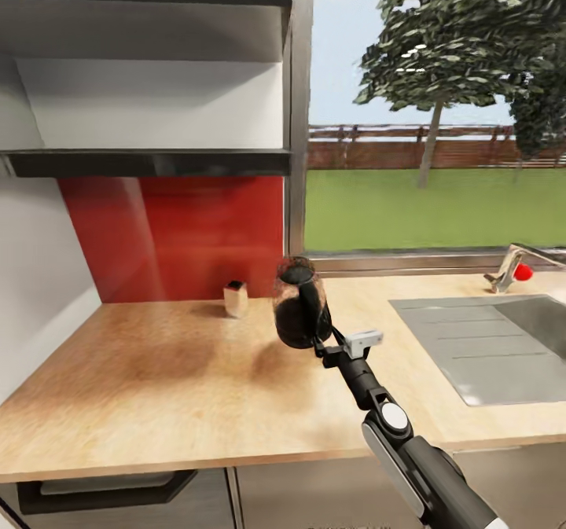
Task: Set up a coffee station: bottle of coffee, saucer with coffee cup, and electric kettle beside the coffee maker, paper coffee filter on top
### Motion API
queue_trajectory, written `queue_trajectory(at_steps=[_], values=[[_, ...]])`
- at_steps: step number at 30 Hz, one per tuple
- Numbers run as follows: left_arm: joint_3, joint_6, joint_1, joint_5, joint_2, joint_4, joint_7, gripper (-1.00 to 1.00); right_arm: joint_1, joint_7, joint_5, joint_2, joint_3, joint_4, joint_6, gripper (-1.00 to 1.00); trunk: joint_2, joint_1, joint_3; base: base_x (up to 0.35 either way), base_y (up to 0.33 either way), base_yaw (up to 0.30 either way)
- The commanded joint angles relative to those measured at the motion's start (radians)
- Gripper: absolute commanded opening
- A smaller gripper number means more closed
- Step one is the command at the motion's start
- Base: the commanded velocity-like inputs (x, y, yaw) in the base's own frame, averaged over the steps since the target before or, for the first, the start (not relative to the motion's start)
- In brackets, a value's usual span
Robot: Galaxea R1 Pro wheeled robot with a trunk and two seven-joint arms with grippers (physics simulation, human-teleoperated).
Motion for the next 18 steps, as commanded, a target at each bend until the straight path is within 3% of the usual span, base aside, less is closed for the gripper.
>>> queue_trajectory(at_steps=[1,18], values=[[-0.008,-0.006,-0.002,0.010,0.000,0.004,-0.005,1.00,-0.002,-0.007,-0.008,-0.002,0.005,0.000,-0.005,-1.00,-0.002,0.000,-0.001,-0.035,-0.270,-0.289],[-0.005,-0.006,-0.002,0.013,0.006,0.004,-0.005,1.00,-0.002,-0.007,-0.007,-0.002,0.005,0.002,-0.005,-1.00,-0.002,0.000,0.005,-0.053,-0.270,-0.290]])
